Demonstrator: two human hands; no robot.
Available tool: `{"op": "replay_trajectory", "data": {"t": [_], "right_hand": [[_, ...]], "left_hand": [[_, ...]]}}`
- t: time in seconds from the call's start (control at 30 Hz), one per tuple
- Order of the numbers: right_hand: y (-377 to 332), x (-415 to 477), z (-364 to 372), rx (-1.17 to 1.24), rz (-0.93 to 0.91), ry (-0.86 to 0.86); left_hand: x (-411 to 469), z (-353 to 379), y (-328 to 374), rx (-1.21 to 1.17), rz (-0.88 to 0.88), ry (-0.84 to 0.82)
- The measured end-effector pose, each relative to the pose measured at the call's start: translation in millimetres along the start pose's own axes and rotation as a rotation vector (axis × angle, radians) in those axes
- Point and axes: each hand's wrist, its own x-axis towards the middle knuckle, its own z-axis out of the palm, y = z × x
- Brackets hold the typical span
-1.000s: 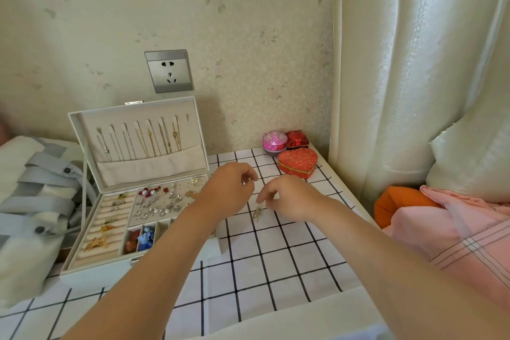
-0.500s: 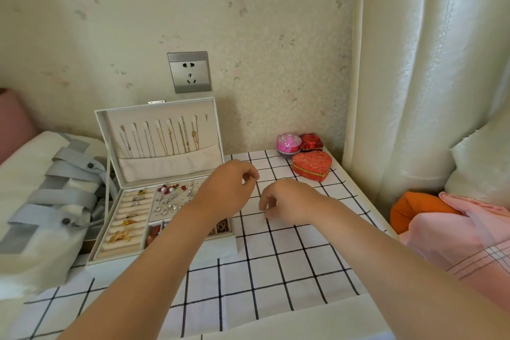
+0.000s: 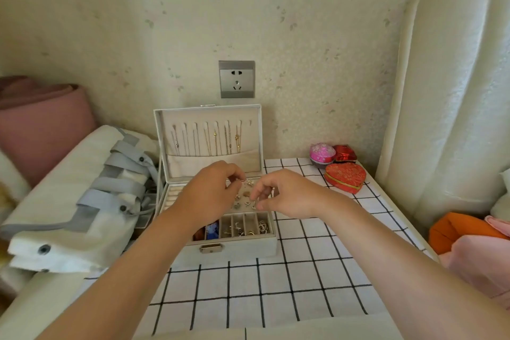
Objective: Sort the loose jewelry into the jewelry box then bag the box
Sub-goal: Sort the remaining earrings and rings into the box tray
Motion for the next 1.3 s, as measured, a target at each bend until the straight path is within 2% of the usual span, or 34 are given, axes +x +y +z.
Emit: {"op": "replay_trajectory", "data": {"t": [0.2,0.37,0.43,0.6,0.8,0.9,1.07,1.17,1.3], "right_hand": [[-12.4,4.4,15.7,-0.145,-0.034,-0.053],[-13.2,8.1,18.3,-0.074,0.0,-0.07],[-12.8,9.9,16.2,-0.076,0.002,-0.027],[-15.2,15.7,11.2,0.059,-0.028,0.205],[-24.3,22.8,7.2,0.135,-0.009,0.231],[-31.2,24.7,8.2,0.265,-0.014,0.207],[-40.3,30.6,7.2,0.364,-0.07,0.327],[-41.4,32.2,5.6,0.379,-0.073,0.331],[-31.8,35.8,6.8,0.374,0.075,0.348]], "left_hand": [[-14.6,-6.4,-25.2,-0.049,-0.031,0.001],[-16.0,-5.9,-28.6,-0.077,-0.028,-0.024],[-14.6,-6.4,-28.8,-0.128,-0.042,-0.022],[-11.6,-6.7,-24.7,-0.35,-0.108,-0.023],[-2.9,-15.0,-14.7,-0.644,-0.247,0.044],[0.6,-18.5,-8.0,-0.757,-0.314,0.087],[4.8,-21.8,-0.3,-0.872,-0.376,0.108],[7.5,-19.8,-4.2,-0.824,-0.372,0.101],[0.7,-10.0,-17.8,-0.391,-0.17,-0.019]]}}
